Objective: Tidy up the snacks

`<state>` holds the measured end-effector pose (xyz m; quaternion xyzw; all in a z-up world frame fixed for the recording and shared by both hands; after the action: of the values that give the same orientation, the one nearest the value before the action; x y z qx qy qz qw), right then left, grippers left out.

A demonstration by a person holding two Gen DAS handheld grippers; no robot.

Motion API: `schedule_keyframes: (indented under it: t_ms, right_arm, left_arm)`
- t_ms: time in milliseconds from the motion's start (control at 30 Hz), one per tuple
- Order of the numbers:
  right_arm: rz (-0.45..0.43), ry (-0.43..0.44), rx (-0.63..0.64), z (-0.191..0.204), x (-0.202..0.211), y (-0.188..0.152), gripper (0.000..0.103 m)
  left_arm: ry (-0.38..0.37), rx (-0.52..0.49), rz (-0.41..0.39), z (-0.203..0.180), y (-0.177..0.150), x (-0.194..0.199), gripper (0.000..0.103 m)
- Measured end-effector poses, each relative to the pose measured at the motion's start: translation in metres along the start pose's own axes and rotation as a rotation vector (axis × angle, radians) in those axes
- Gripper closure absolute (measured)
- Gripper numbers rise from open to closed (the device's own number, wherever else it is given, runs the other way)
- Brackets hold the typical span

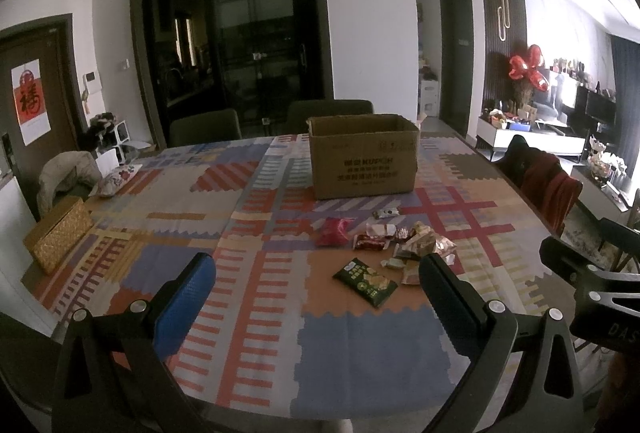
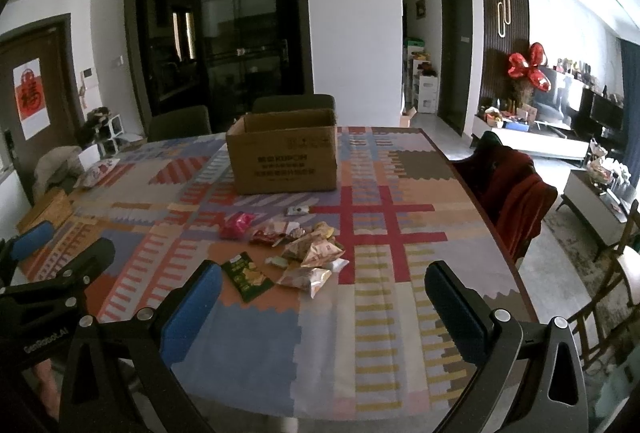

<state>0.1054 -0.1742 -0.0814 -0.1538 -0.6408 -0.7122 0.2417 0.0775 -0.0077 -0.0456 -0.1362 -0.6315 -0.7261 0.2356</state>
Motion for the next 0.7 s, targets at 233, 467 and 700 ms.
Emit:
schedule_keyframes:
  t_ms: [233,467,700]
  right_arm:
    - [-0.002,0.008,0.011,0.0030,-0.0012,0.0038,0.000]
    - [-0.004,0.011,0.012,0.0036,-0.0002,0.0033,0.000]
    - [-0.002,0.010,0.009,0.0032,0.0005,0.0029,0.000]
  left_arm:
    - [0.004,0.003,0.006,-0.0010,0.0030,0.0011,0.000]
    - [0.001,0.003,0.004,-0.0007,0.0028,0.0012,0.000]
    - [-0.004,0.001,0.003,0.0019,0.0040,0.0021,0.000]
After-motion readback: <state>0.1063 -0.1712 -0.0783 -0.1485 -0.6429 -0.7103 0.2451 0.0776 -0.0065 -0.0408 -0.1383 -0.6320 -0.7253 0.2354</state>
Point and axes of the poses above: each gripper's, at about its wrist camera, not at the fingertips, and x roughly against the way its jaws point, z to its left, y to its top, the point moved 9 cm from there along -x, roughly the way its jaws point, and after that the axes turned 11 degrees about y, right-handed, at the moved point
